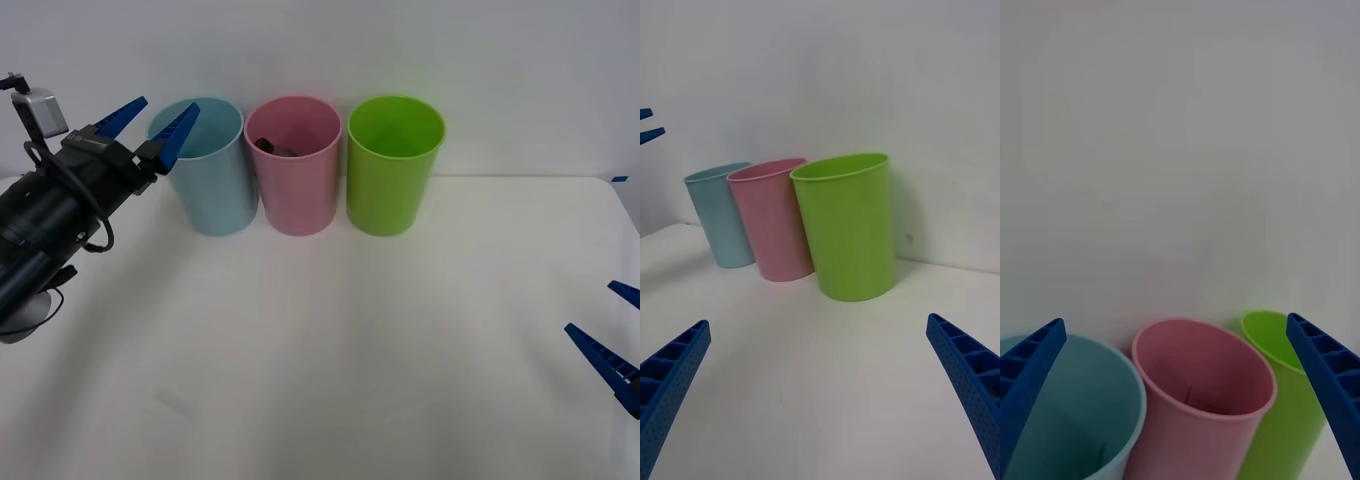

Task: Grasp the object on the table and drop it into the matching bin: aluminum can to the light blue bin, PET bottle to the pink bin.

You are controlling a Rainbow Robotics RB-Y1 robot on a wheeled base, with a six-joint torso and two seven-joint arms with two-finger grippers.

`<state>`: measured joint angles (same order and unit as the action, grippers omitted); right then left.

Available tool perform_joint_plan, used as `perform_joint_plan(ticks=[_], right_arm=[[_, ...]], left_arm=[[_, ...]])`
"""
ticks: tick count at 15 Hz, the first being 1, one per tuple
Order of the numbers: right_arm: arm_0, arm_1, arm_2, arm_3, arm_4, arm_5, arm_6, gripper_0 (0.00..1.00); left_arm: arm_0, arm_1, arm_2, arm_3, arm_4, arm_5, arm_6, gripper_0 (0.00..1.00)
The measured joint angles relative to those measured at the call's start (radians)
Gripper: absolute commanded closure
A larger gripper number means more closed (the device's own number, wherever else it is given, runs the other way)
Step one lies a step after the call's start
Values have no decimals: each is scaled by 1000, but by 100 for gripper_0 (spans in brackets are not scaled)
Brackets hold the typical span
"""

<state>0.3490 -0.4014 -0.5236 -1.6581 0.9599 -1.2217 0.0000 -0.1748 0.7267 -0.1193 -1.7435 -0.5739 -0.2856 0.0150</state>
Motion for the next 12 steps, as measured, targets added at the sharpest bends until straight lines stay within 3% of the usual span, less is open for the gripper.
perform_joint_plan(ticks=[12], right_arm=[[0, 0, 0, 0, 0, 0, 0, 0]], left_arm=[[376, -1, 199, -1, -197, -269, -56, 0]])
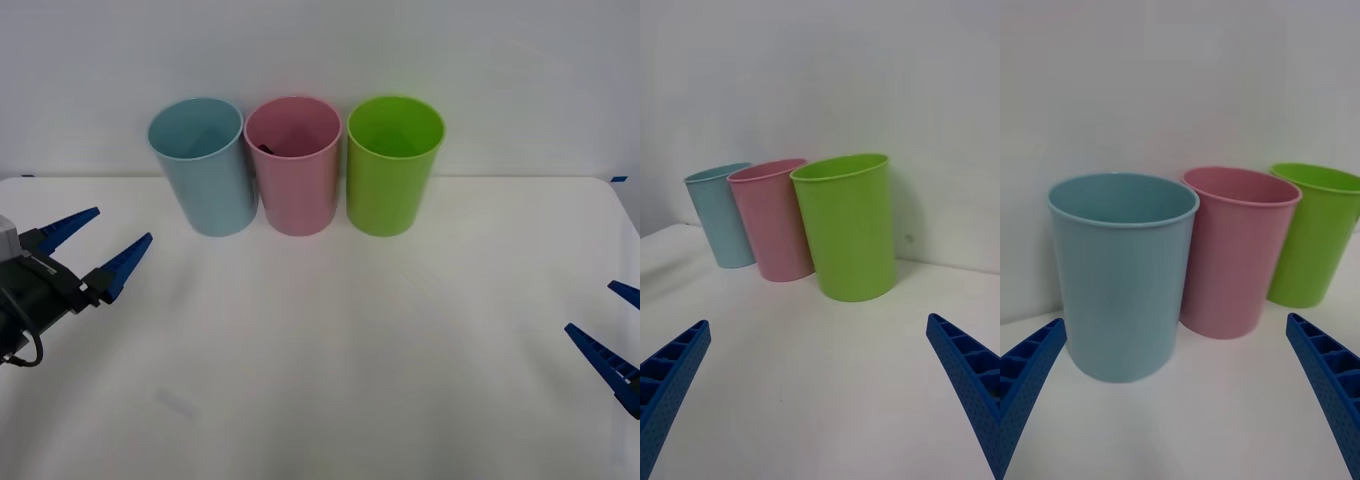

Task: Grasp the object on the table and drop it into the matching bin: aluminum can to the light blue bin, PET bottle to the pink bin.

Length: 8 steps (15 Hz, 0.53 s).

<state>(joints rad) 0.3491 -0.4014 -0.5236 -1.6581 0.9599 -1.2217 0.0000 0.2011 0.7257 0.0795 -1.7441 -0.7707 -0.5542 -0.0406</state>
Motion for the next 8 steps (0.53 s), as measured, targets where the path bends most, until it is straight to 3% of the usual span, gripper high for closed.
perform_joint_plan(ticks=[5, 8], right_arm=[[0, 0, 0, 0, 0, 0, 0, 0], [0, 0, 0, 0, 0, 0, 0, 0]], left_arm=[[61, -1, 102, 101, -84, -233, -8, 0], [122, 0, 176, 109, -137, -302, 1, 0]])
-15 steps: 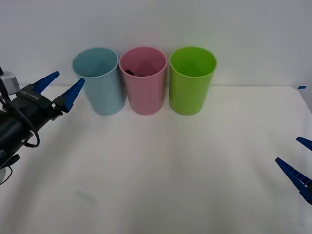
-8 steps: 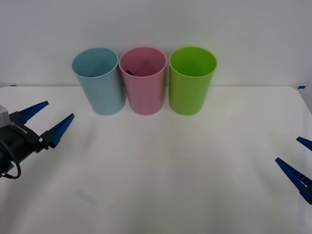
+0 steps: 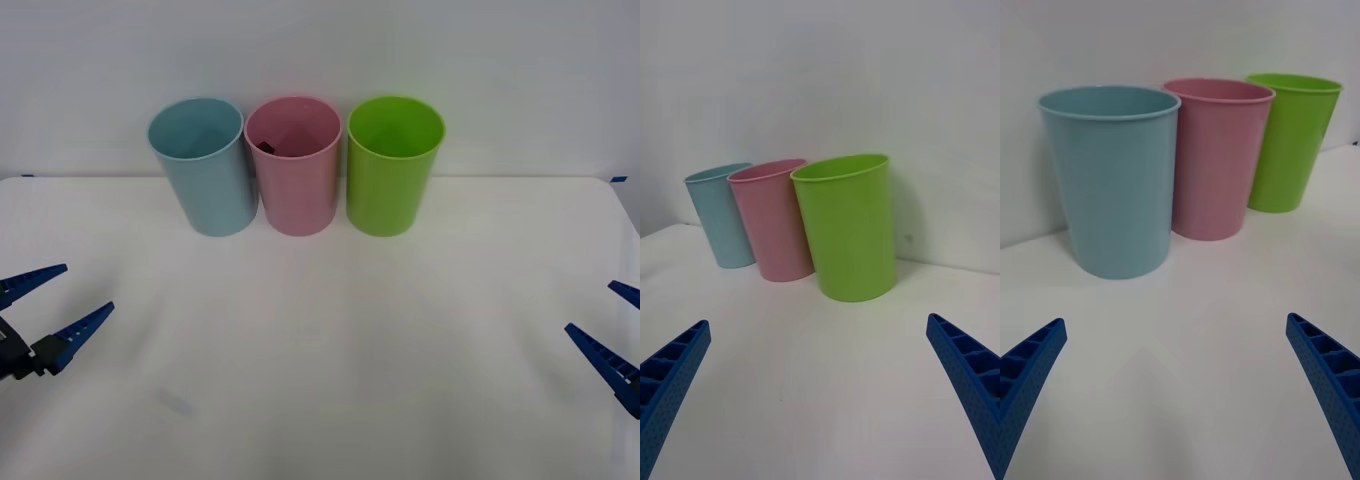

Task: Grasp the object on the table and drop it into the matching bin: aluminum can to the light blue bin, PET bottle to the pink bin.

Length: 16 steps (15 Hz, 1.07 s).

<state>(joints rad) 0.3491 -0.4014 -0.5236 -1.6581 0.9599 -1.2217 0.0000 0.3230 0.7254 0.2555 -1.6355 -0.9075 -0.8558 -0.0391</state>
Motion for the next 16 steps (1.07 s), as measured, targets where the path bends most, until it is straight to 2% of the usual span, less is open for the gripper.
perform_joint_plan(ticks=[2, 6, 16], right_arm=[[0, 0, 0, 0, 0, 0, 0, 0], [0, 0, 0, 0, 0, 0, 0, 0], [0, 0, 0, 0, 0, 0, 0, 0]], left_arm=[[44, -1, 58, 1, -28, -44, 8, 0], [137, 0, 154, 0, 1, -107, 18, 0], [200, -37, 178, 0, 27, -140, 18, 0]])
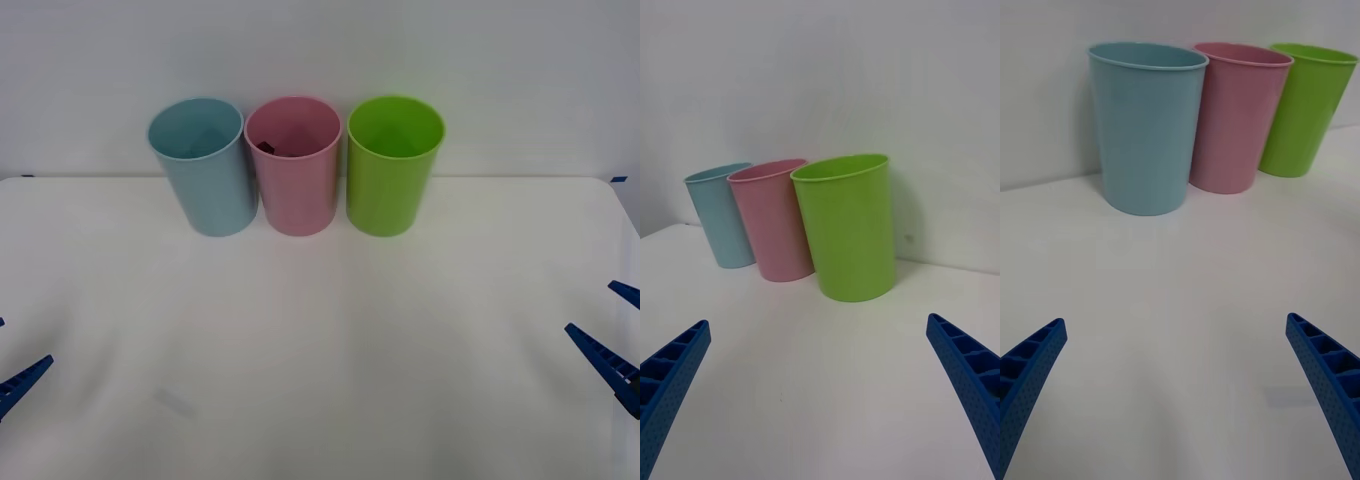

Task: Grasp the object on the table and drop it into the matching bin: aluminum can to the light blue bin, PET bottle to the pink bin.

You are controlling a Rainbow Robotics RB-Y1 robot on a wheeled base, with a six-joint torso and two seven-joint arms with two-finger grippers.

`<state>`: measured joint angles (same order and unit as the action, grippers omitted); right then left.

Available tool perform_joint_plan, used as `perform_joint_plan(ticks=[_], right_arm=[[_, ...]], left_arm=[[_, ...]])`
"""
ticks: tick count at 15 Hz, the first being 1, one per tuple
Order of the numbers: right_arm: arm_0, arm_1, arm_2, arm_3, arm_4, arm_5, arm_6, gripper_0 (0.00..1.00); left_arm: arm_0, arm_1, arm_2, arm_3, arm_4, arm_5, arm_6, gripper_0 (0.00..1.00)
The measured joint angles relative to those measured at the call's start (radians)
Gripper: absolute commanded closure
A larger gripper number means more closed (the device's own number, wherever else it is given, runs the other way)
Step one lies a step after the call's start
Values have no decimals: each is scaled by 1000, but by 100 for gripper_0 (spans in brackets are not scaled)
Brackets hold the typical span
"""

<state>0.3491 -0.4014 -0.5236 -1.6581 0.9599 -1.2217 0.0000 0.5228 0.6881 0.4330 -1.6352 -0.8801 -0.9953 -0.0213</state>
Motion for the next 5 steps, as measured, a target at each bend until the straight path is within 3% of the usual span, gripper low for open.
perform_joint_plan(ticks=[5], right_arm=[[0, 0, 0, 0, 0, 0, 0, 0]], left_arm=[[11, 1, 20, 0, 11, -12, 2, 0]])
